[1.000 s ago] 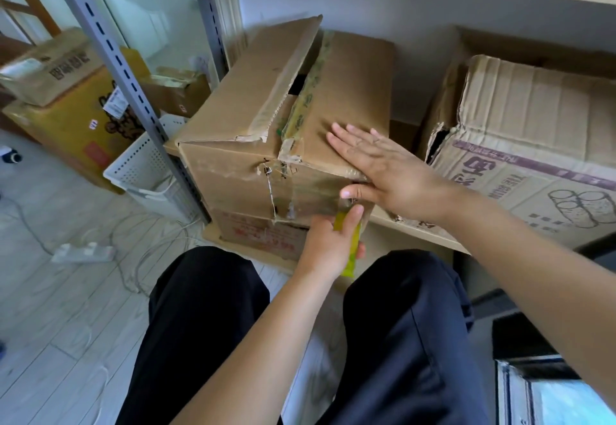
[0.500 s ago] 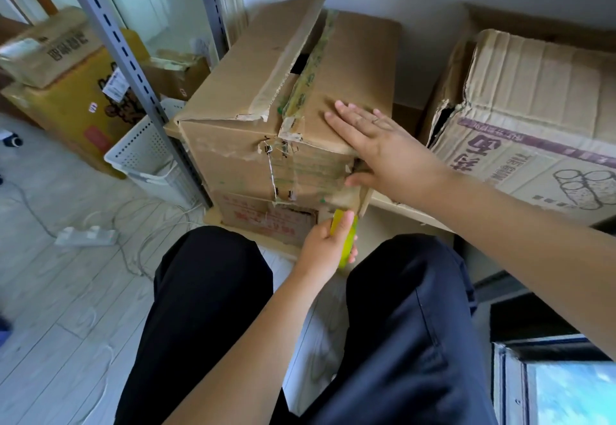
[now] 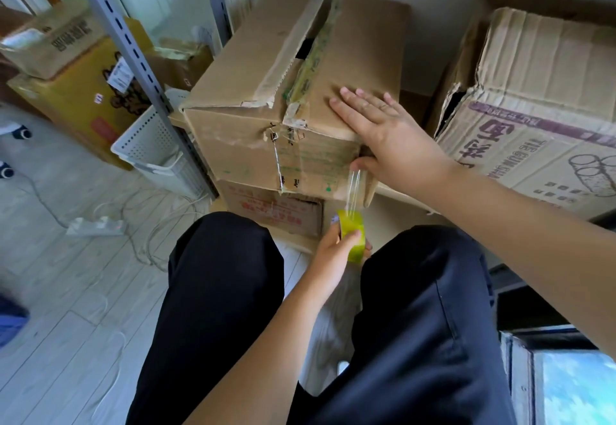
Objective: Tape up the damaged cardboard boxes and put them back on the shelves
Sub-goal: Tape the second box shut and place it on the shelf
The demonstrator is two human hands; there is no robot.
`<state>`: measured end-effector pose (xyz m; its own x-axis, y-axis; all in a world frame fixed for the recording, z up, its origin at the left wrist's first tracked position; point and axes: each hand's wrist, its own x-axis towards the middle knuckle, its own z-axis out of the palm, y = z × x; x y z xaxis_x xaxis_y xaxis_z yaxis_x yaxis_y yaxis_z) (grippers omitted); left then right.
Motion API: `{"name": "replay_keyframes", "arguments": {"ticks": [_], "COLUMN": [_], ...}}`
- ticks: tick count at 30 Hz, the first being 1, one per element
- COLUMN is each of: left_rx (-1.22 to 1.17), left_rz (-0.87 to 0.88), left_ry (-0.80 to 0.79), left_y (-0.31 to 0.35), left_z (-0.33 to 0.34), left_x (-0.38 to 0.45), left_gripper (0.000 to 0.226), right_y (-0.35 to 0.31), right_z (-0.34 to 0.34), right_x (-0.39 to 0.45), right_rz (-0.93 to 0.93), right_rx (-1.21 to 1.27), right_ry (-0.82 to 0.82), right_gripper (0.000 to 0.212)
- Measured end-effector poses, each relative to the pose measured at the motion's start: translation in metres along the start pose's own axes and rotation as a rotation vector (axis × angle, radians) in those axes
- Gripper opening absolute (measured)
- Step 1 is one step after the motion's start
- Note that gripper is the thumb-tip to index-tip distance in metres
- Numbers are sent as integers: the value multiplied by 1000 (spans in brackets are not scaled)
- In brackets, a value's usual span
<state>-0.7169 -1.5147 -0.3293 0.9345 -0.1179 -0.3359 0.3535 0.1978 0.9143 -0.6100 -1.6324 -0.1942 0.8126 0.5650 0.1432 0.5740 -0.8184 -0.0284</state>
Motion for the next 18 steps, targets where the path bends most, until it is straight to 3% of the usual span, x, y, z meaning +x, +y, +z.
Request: {"name": "replay_keyframes", "arguments": {"ticks": [4,11,18], "left_rx": [-23,178,410], "left_rz": [-66,-108,14], "left_ry": [39,-14,2], "left_y": [-1,4,-4], "left_z": [-14,-14,-26], "left_x": [9,47,80], "left_gripper": [15,30,30], "right_y": [0,-1,-2], "right_z": [-3,-3,-3], "right_x": [3,3,2], "right_rz": [2,5,-13], "right_rx": [3,10,-21], "right_ry": [-17,-10,25], "right_gripper": [105,104,109]}}
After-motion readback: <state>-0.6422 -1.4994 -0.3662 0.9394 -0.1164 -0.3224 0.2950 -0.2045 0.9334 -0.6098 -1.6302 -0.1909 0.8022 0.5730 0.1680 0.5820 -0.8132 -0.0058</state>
